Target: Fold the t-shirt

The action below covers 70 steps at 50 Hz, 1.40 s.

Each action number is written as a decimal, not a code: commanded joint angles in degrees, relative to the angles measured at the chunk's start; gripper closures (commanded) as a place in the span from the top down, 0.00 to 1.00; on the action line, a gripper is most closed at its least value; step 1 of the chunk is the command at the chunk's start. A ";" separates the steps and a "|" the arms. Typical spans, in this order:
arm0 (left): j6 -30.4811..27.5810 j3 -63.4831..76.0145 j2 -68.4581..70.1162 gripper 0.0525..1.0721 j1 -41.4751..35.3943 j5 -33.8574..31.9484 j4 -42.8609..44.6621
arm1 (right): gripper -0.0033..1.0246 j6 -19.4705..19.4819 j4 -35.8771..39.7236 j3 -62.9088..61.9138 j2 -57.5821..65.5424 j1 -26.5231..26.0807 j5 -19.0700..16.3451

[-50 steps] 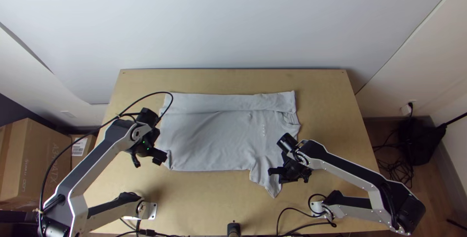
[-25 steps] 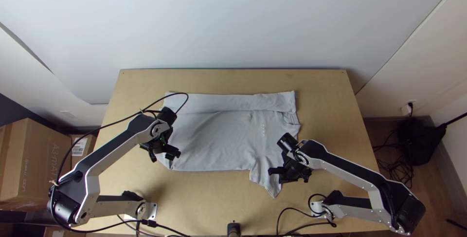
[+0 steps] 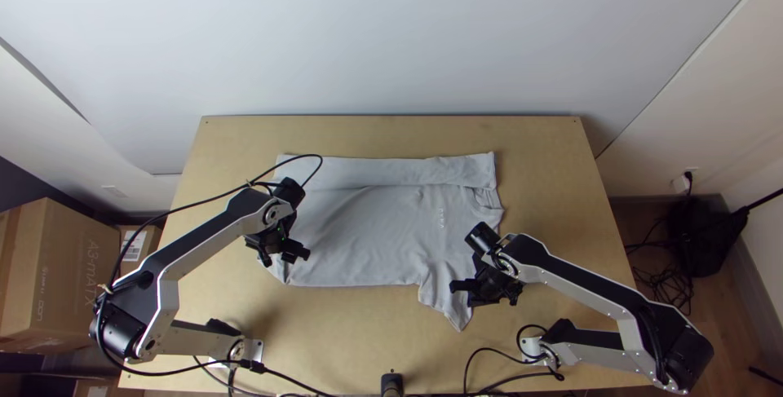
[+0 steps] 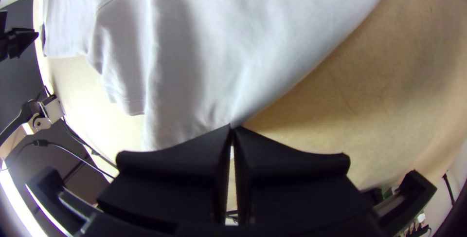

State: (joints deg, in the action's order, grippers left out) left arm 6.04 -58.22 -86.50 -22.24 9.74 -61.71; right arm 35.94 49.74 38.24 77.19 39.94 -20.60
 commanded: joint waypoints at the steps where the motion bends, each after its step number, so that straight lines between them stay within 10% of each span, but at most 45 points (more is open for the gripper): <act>1: 1.16 0.21 -1.39 0.63 -0.35 0.46 -0.07 | 0.03 -0.26 -0.78 -0.45 -0.81 -0.57 0.30; 18: -0.15 2.14 -2.97 0.62 -0.44 0.63 0.19 | 0.03 -0.26 -0.78 -0.62 -1.95 -0.74 0.39; 42: -4.64 5.66 -2.18 0.03 2.73 0.11 3.35 | 0.03 -0.52 -0.43 -0.62 -3.36 -2.41 0.39; 70: -6.31 3.99 11.79 0.03 9.06 -2.00 -2.01 | 0.03 -5.45 3.00 2.19 -6.26 -11.73 0.56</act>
State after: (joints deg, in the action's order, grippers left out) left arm 0.89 -54.22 -77.73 -14.39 8.62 -62.04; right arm 33.04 50.78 38.41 71.81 31.18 -20.43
